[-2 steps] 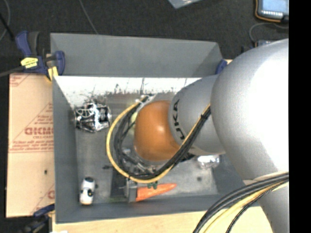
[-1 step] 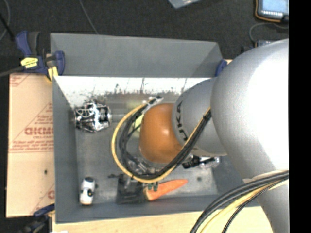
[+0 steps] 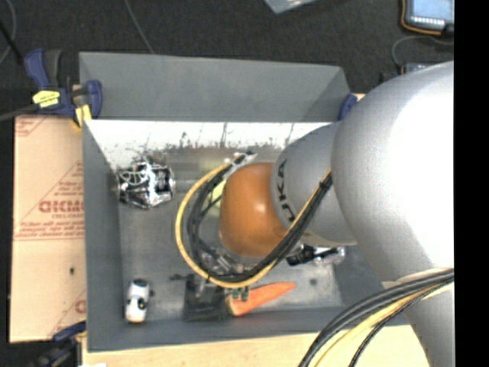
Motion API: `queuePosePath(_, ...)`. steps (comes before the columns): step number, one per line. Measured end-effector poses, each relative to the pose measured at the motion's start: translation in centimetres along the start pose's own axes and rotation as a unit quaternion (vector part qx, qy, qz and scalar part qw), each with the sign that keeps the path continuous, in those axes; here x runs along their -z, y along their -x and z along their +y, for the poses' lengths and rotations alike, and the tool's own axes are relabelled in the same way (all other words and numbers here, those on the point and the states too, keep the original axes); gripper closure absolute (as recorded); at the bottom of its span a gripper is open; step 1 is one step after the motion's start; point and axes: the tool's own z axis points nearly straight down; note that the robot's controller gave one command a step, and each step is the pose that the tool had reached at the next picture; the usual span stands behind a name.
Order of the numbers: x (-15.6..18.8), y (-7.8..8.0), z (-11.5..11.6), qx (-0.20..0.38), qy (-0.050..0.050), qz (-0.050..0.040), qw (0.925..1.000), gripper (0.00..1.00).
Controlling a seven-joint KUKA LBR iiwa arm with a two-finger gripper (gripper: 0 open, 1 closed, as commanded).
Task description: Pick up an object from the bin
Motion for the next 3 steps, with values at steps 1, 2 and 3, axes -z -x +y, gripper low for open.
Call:
queuePosePath(1,0.3,-0.1,0.0,0.0,0.0,0.0006,1.0,1.0)
queuePosePath(2,1.9,-0.1,-0.1,0.0,-0.001,0.0019,1.0,1.0)
queuePosePath(3,3.2,0.0,0.0,0.0,0.0,0.0,1.0,1.0)
